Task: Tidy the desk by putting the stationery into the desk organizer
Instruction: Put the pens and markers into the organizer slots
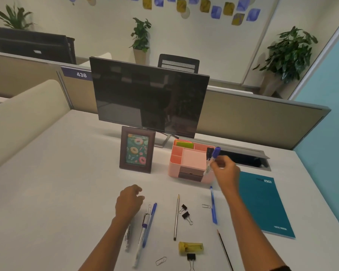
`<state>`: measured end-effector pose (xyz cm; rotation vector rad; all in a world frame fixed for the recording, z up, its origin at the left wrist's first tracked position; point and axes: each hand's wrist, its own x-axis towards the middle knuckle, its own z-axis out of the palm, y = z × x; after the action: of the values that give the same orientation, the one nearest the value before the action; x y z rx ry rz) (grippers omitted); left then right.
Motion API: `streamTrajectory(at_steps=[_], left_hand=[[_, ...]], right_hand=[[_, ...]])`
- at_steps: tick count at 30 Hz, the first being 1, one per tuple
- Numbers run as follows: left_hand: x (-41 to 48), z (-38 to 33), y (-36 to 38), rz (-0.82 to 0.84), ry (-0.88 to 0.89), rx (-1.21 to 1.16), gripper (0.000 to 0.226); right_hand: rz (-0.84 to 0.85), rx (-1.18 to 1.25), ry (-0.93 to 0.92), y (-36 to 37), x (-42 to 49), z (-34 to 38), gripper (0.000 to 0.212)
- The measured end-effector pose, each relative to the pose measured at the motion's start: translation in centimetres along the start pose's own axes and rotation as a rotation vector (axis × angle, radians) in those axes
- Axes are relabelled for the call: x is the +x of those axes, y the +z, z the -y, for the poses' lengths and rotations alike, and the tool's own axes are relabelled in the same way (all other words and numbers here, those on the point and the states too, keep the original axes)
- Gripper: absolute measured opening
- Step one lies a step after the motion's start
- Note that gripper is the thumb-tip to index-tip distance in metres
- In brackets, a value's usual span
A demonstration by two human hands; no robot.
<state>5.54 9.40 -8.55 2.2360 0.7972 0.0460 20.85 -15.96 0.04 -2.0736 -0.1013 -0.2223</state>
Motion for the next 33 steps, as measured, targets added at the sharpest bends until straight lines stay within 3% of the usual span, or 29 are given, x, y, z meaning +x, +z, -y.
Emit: streamTrajectory(at_steps=[9,19,33], left_hand=[[-1.0,4.0,-0.2,0.158,-0.269,0.173,0.052],[-0.8,4.0,-0.1,0.163,-0.284,0.194,0.035],[0.4,4.0,-0.4,0.168,-0.314,0.067,0.016]], right_hand=[[-0.112,-0.033,0.087,0.7,3.2,-0.9,0.025],[-0.071,-0.175,0.197,3.6,3.9,-4.0,0.021],[-0.062,-0.377,0.168,5.7,4.8,-4.5,0.025]])
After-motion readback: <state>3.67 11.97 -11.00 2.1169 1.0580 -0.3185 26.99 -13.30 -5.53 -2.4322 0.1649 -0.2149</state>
